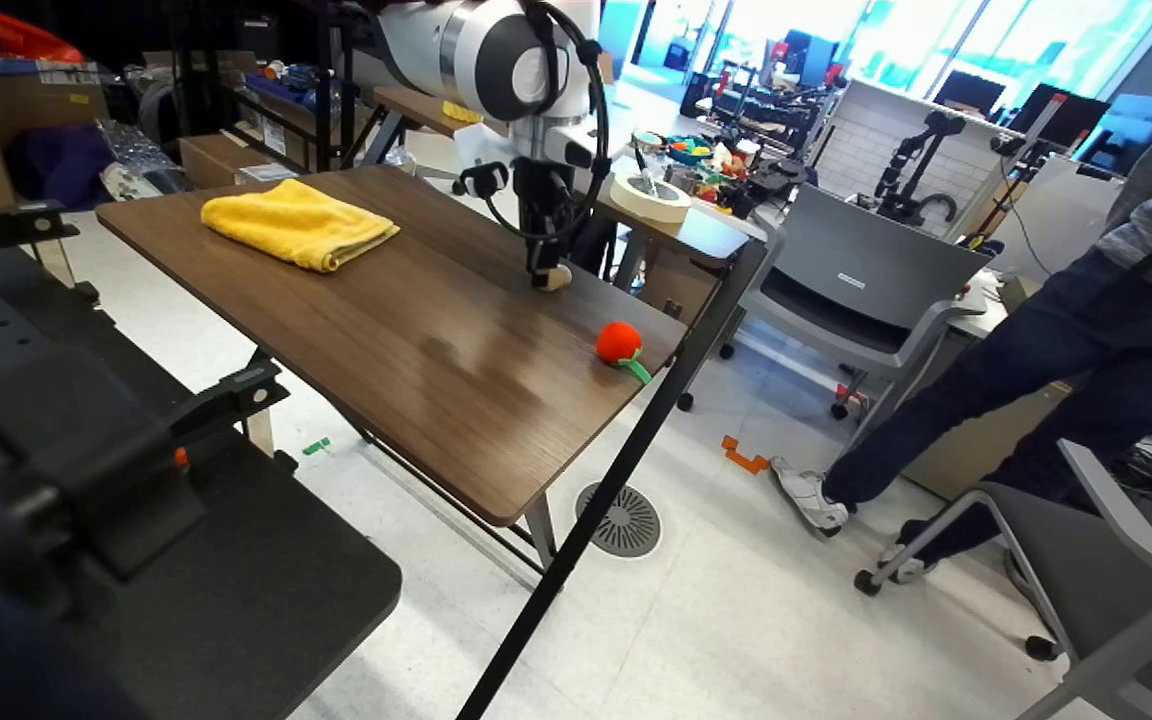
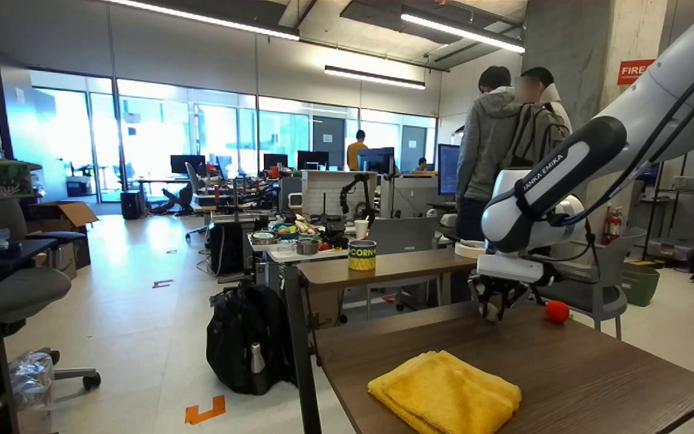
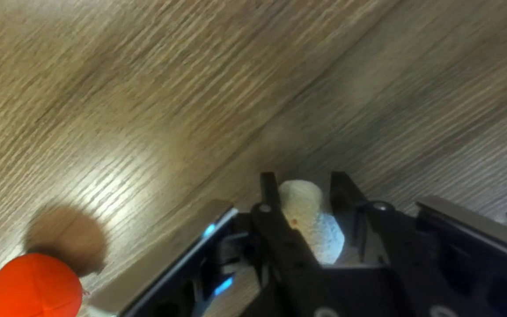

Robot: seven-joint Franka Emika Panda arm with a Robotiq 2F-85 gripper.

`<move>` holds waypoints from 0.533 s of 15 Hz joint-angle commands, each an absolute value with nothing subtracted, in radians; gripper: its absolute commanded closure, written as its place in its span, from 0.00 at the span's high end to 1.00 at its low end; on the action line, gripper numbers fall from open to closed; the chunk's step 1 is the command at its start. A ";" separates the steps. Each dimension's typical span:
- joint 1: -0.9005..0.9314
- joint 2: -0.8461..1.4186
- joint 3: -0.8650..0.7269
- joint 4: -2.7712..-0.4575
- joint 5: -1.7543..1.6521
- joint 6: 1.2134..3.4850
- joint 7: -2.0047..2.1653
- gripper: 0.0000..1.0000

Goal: Use the towel to clean the table and move the toys to the left

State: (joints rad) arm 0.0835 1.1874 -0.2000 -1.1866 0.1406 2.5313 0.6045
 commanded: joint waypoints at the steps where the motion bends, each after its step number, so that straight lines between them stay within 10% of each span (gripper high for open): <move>1: 0.086 1.224 -0.204 -1.124 0.125 2.489 0.649 0.05; 8: 0.164 1.124 -0.185 -1.280 0.113 2.672 0.607 0.02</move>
State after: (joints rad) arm 0.1240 1.1963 -0.1987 -1.1784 0.1400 2.5747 0.6206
